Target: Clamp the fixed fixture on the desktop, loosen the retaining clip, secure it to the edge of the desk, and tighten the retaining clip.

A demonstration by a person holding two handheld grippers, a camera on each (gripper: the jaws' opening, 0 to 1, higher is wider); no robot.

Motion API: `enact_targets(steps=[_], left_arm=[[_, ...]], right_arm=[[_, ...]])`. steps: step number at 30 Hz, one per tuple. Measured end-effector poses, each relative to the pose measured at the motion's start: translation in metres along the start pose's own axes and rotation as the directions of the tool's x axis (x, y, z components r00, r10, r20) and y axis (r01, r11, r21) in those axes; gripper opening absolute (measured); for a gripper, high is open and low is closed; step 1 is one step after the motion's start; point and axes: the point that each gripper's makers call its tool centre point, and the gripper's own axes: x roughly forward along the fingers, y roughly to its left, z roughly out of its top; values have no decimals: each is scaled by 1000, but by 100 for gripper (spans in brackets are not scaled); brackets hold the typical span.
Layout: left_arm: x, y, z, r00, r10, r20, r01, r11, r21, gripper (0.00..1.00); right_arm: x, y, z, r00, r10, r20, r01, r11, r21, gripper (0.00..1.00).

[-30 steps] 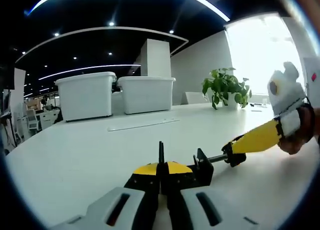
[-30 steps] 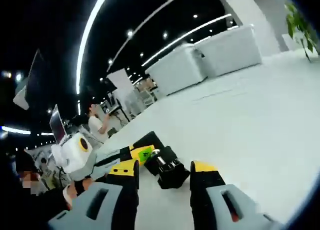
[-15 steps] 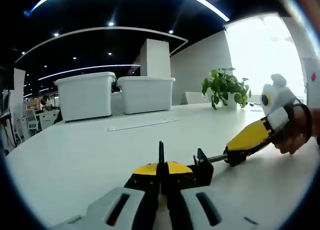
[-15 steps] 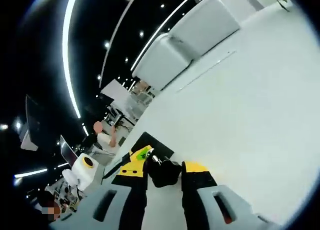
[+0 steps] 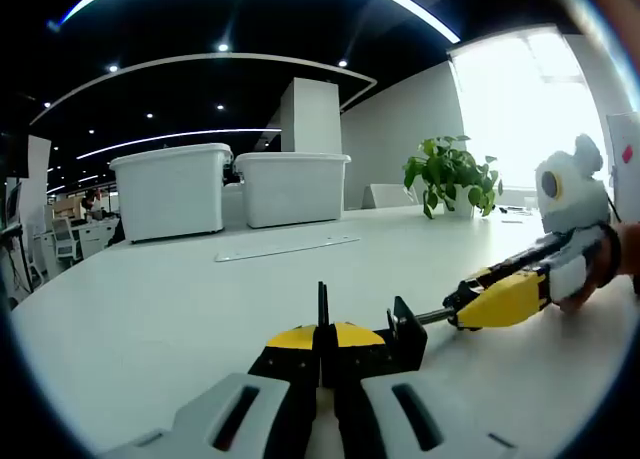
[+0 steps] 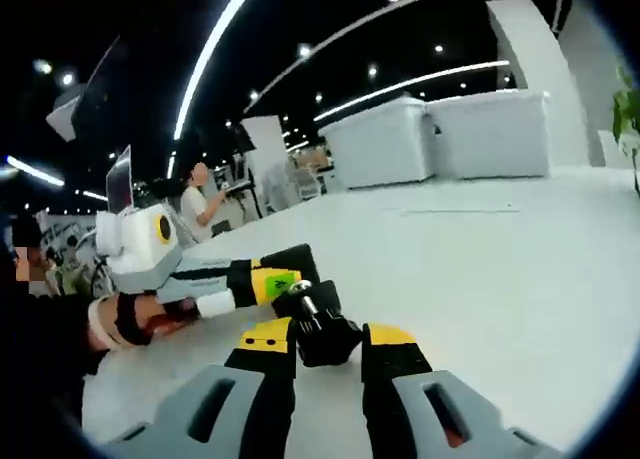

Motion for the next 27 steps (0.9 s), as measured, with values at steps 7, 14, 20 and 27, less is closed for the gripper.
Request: enact_targets(steps=[7,14,20,27], left_arm=[[0,0,0,1000,2,-1,-2,1000,0,4],[0,1,0,1000,4,-1,-4,1000,1,4],[0,1,0,1000,4,-2,-4,1000,1,4],[0,1,0,1000,4,-1,-4,1000,6,4]], right_arm=[[-1,1,4,997,-51,61,68,936,-344,23],[1,2,5,990,-95,104,139,768,-626,24],[0,3,8,988,-97,116,150,733,-664,24],[2,5,3,993,-76,85,110,841,-530,28]])
